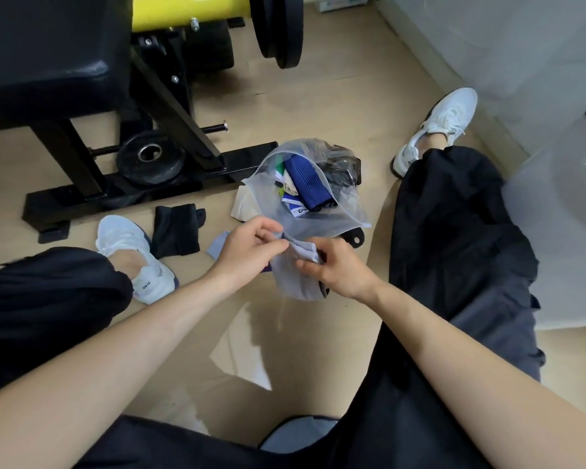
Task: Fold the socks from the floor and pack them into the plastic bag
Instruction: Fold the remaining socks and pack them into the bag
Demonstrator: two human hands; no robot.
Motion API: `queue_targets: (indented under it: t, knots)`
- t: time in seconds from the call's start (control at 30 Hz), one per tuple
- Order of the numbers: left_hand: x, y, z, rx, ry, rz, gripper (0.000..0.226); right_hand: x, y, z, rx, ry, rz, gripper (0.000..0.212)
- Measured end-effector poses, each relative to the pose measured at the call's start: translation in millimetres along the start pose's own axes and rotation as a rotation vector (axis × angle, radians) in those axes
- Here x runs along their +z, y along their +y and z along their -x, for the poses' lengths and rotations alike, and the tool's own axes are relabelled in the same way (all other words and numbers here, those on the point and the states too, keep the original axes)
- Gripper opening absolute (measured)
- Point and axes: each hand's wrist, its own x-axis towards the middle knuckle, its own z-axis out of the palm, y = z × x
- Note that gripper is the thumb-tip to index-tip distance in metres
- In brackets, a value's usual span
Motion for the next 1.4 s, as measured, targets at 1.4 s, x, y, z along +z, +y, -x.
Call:
queue_targets:
  t: [1.4]
  knots:
    - [-14, 5, -6, 0.016, 0.174, 0.205, 0.023, -18, -13, 6, -0.148, -0.031, -0.309, 0.054]
